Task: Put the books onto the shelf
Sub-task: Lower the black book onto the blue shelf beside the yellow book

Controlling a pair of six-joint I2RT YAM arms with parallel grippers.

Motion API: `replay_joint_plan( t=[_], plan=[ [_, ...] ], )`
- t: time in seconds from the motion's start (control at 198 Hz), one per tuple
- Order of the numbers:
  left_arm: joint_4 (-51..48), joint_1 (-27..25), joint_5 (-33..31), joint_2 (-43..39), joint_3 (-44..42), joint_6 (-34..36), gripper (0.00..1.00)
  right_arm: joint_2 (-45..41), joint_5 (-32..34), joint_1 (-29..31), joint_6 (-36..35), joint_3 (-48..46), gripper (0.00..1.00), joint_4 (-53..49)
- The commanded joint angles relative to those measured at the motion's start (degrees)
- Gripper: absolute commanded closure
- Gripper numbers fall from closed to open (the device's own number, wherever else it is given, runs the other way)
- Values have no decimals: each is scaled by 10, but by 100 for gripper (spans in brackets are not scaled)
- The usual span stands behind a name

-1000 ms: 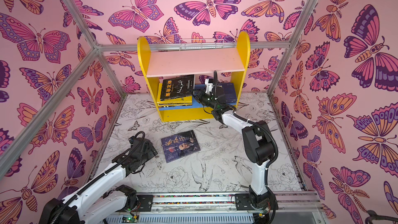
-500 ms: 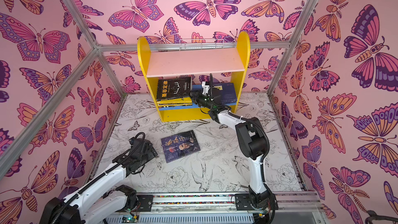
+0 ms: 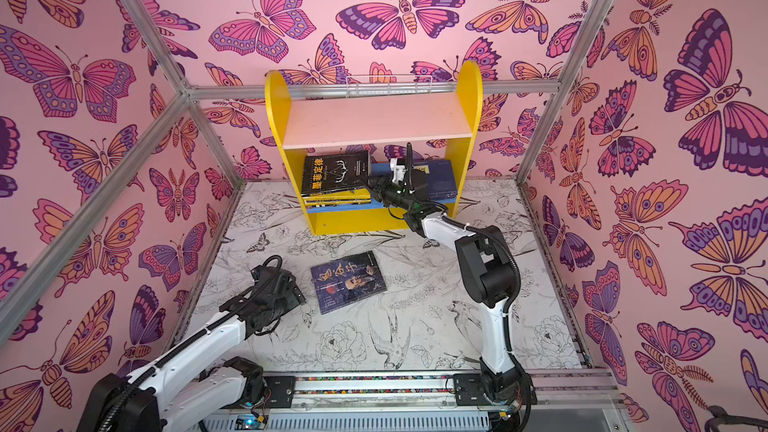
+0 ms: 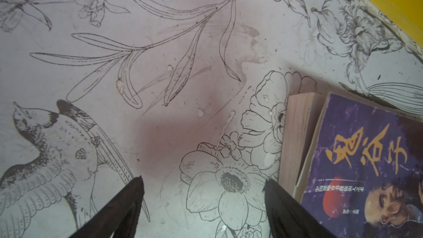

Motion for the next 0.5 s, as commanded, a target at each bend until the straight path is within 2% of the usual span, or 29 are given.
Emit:
replay_joint_plan(
  t=[0.0,0.232,0.5],
  plan=[
    [-2,4,6,7,-1,8,15,-4,-24,0,10,8,100,51],
    [-1,4,9,14,3,9,15,5,-30,6,-38,34,100,-25],
    [1,4,13,18,5,8,15,-1,10,16,-118,70,100,-145]
  ],
)
